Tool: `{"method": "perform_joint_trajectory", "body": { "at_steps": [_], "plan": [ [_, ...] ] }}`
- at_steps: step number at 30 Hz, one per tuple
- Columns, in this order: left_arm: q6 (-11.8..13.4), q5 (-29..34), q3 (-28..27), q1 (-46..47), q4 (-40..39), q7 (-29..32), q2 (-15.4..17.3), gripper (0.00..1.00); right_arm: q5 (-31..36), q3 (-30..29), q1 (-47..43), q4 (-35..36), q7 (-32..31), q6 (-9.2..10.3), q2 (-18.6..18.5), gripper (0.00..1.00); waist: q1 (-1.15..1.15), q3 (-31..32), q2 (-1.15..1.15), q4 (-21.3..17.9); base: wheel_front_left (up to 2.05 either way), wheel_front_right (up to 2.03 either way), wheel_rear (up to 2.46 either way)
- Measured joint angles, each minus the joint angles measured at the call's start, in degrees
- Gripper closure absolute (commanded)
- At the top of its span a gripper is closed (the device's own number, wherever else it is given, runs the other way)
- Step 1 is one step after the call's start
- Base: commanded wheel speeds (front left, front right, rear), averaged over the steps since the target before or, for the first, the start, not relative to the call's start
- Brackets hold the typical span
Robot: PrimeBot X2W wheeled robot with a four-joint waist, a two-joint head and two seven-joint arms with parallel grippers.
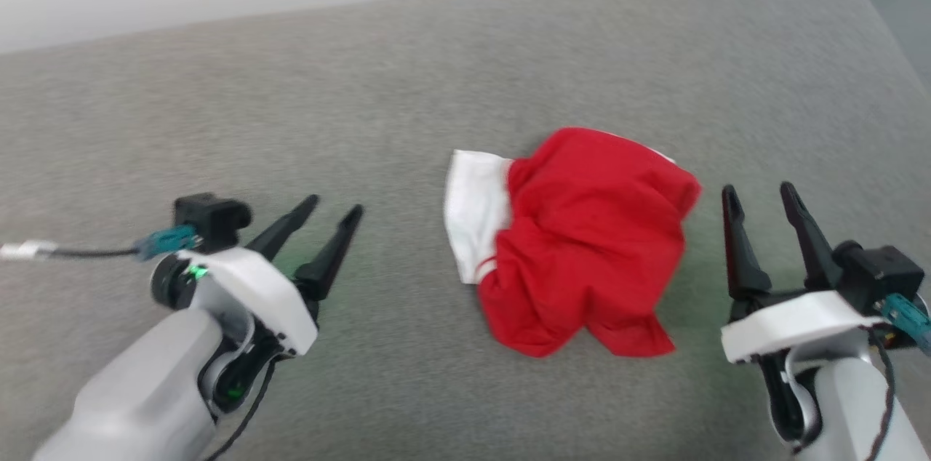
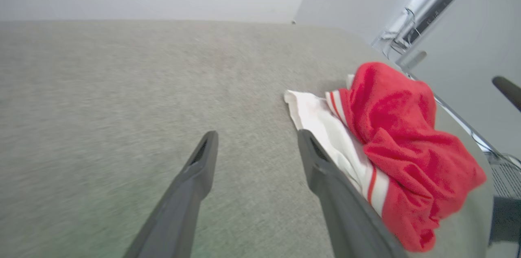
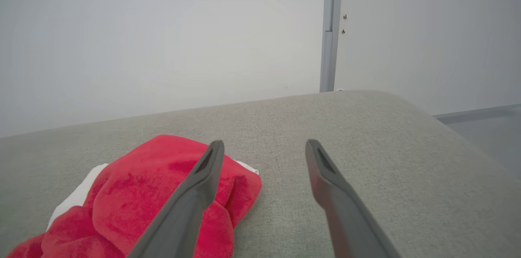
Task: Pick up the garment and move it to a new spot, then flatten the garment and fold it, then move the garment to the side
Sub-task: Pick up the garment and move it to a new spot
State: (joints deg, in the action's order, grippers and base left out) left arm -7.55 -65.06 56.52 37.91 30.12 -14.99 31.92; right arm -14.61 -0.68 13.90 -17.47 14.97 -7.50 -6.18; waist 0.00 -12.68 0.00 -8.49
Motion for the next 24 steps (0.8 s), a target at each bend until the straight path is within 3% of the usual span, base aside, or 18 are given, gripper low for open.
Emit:
{"method": "perform_joint_trajectory", "body": {
  "at_steps": [4,11,17,24],
  "plan": [
    [0.0,6.5,-14.29,-9.25,0.42,0.0,-3.21,0.0,0.04,-1.38,-2.07,0.04,0.0,0.0,-0.81,0.0,0.0,1.92,0.0,3.6,0.0,0.0,0.0],
    [0.09,20.24,-31.63,-24.48,-1.44,0.0,-8.37,0.0,0.01,-2.9,-6.64,0.3,0.0,0.0,-1.15,0.0,0.0,6.27,0.0,7.5,0.0,0.0,0.0],
    [0.19,30.71,-43.55,-33.22,-6.71,0.0,-12.27,0.0,-0.14,-3.89,-9.22,0.83,0.0,0.0,-1.46,0.0,0.0,9.23,0.0,8.9,0.0,0.0,0.0],
    [0.24,42.45,-52.66,-39.52,-14.92,0.0,-16.83,0.0,-0.18,-4.97,-9.88,2.54,0.01,0.0,-1.54,0.0,0.0,10.71,0.0,8.95,0.0,0.0,0.0]
  ]
}}
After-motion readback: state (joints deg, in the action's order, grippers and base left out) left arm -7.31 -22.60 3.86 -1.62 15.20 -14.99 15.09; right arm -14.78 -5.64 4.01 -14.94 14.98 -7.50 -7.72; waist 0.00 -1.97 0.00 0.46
